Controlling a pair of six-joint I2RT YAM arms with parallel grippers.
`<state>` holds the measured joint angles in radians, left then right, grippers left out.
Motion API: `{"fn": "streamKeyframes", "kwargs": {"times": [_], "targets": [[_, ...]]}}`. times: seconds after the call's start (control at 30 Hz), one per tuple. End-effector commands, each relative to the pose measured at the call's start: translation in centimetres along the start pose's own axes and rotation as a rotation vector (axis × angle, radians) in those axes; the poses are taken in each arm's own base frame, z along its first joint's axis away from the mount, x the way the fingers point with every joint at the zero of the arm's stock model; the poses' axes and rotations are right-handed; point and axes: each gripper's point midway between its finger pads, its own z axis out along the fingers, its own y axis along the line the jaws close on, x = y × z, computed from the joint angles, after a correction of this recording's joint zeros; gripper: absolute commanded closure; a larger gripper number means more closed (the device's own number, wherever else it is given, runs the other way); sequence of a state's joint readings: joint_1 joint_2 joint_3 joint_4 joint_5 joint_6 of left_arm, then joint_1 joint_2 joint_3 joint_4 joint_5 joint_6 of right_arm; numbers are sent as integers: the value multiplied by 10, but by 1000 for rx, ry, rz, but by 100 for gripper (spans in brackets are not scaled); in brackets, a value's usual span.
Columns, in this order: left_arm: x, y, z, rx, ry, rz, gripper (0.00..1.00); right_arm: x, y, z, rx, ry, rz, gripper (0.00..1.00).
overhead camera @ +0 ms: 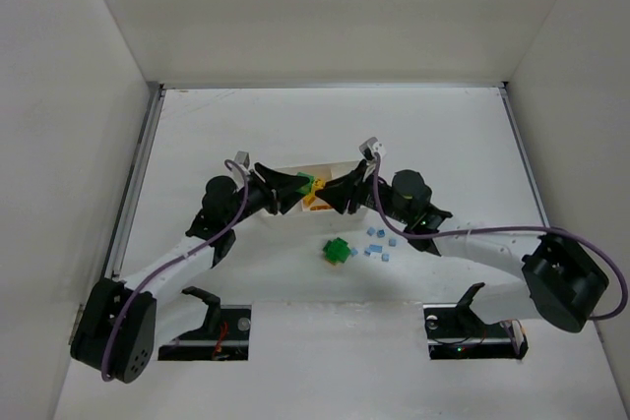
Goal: Sort the legos into containers by color
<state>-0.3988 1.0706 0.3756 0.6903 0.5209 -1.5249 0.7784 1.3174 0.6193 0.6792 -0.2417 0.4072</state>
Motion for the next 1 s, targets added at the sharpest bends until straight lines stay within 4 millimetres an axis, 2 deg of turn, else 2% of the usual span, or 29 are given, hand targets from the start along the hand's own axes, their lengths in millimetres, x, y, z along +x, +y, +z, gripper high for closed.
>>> {"fn": "streamKeyframes", "kwargs": {"times": [0.0, 0.27, 0.43, 0.5, 0.6, 0.67, 0.73, 0.83, 0.9, 0.97], "targets": [[-24, -18, -11, 67, -91, 56, 89, -19, 1, -7, -2, -58, -20, 68], [-41, -19, -25, 46, -155, 97, 89, -11, -12, 0, 40, -40, -7, 68], [-39, -16, -26, 32, -151, 107, 88, -2, -34, 20, 132, 4, -1, 67], [-38, -15, -25, 29, -146, 106, 88, 1, -47, 28, 182, 12, -6, 60], [-36, -14, -24, 27, -141, 105, 88, -1, -52, 33, 213, -1, -15, 34], [-35, -14, -24, 26, -137, 105, 87, -5, -47, 32, 210, -16, -23, 27], [-33, -12, -23, 22, -130, 104, 87, -10, -36, 29, 179, -29, -29, 27], [-28, -12, -19, 21, -109, 86, 87, -15, -7, 26, 84, -44, -53, 27], [-22, -15, -16, 28, -86, 75, 86, -17, 14, 24, 7, -50, -69, 22], [-14, -21, -14, 41, -63, 68, 86, -18, 24, 23, -38, -50, -73, 18]]}}
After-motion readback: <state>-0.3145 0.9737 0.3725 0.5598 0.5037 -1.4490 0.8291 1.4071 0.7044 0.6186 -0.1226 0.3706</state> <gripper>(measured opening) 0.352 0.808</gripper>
